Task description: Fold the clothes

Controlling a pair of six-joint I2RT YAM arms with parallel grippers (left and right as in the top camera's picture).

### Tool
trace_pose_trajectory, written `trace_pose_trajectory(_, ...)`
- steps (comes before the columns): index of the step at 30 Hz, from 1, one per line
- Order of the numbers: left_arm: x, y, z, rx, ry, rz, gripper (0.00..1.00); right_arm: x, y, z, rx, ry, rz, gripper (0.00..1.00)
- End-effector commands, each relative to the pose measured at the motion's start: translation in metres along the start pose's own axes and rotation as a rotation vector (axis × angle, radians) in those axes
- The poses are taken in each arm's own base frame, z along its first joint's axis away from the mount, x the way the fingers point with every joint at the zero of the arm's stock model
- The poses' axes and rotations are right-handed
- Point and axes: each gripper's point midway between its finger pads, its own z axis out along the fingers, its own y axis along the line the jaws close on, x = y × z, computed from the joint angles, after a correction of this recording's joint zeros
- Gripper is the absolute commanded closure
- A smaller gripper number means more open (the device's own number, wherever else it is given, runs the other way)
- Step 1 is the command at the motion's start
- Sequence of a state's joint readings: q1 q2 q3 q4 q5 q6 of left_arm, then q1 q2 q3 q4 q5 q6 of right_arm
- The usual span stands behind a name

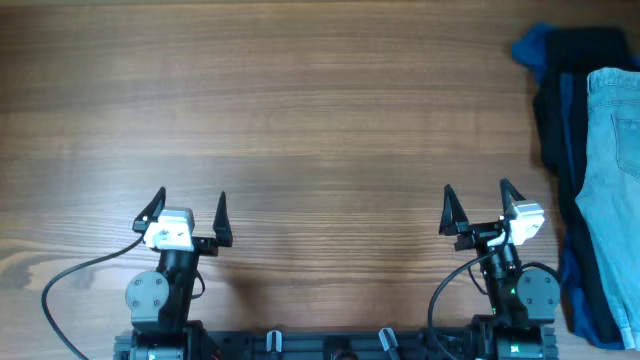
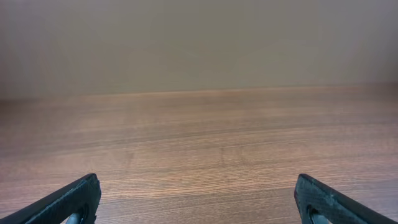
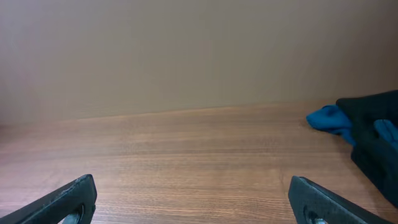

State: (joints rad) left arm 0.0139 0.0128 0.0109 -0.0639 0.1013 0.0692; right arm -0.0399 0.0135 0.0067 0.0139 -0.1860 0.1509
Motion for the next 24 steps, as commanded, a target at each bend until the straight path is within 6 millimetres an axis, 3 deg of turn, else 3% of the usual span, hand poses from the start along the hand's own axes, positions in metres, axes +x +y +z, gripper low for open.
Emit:
trace_pose_trajectory(1, 0.003, 0.0, 0.0, -0.004, 0.007, -0.006, 0.0, 0.0, -0.001, 0.0, 0.009, -0.003, -0.02, 0.0)
trace_pose_trajectory(20, 0.003, 0.0, 0.0, -0.004, 0.007, -0.006, 0.0, 0.0, -0.001, 0.0, 0.009, -0.003, -0.02, 0.0)
trace_pose_trajectory(22, 0.003, 0.0, 0.0, -0.004, 0.007, -0.006, 0.0, -0.01, -0.003, 0.0, 0.019, -0.042, -0.022, 0.0)
trace_pose_trajectory(24, 0.003, 0.0, 0.0, -0.004, 0.007, -0.006, 0.0, -0.008, 0.005, 0.0, -0.026, -0.034, 0.052, 0.0)
